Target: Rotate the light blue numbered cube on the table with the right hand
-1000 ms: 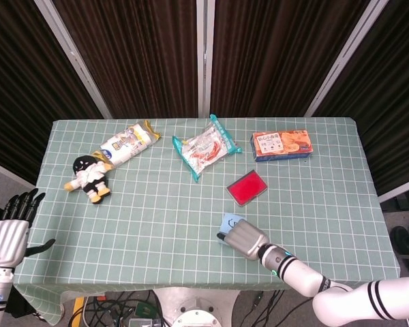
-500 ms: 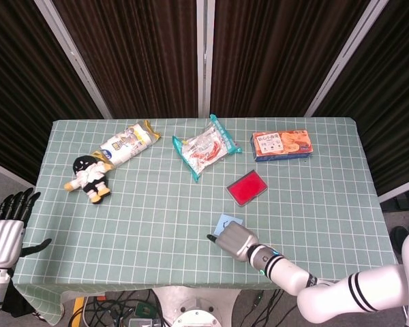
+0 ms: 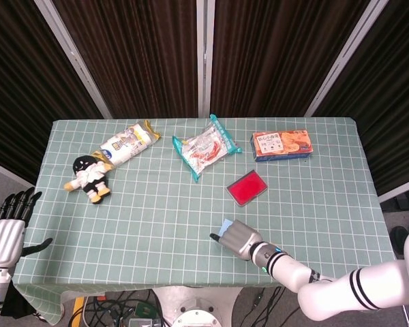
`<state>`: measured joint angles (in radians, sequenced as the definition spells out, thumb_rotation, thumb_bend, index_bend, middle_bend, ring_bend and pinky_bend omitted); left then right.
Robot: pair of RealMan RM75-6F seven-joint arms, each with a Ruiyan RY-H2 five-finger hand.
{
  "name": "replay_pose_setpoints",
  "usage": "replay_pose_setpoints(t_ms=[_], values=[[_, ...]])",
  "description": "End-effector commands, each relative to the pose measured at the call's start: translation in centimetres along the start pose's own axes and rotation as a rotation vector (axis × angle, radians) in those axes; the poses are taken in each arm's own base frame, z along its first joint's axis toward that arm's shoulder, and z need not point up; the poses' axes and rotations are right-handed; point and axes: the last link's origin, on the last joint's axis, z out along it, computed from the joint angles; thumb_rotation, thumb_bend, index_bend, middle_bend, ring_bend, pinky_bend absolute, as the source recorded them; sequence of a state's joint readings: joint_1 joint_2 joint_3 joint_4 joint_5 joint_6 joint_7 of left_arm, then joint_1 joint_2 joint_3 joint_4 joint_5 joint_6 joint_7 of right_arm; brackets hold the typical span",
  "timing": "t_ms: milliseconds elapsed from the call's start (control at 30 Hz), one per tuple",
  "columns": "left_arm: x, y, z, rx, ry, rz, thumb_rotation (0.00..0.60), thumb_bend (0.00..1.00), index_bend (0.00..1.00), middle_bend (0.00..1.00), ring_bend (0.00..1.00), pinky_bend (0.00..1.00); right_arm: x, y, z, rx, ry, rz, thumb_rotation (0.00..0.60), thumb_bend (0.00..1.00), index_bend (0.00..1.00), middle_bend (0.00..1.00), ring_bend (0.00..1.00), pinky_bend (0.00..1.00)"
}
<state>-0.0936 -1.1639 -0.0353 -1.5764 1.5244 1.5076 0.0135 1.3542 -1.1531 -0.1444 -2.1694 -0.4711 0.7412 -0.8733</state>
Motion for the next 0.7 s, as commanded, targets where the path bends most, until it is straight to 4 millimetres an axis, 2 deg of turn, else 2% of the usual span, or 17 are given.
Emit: replay_pose_setpoints(t_ms=[33,433,700], values=[[-0.01,0.01,-0.01,0.000,-0.002,-0.004,0.600,0.00,0.05,0.00,0.00,0.00,0.09,0.04,-0.21,0.002,-0.008,0.003,0.600,1.00,0.07,1.00,0.90,0.82],[-0.08,0.01,0.09,0.000,-0.008,-0.017,0.600,0.00,0.05,0.00,0.00,0.00,0.18,0.04,0.07,0.013,-0.060,-0.009,0.600,1.00,0.16,1.00,0.90,0.82],[-0.03,-0.05,0.17,0.000,-0.009,-0.017,0.600,0.00,0.05,0.00,0.00,0.00,0.53,0.17,0.26,0.011,-0.050,0.011,0.600,1.00,0.16,1.00,0.90,0.82]])
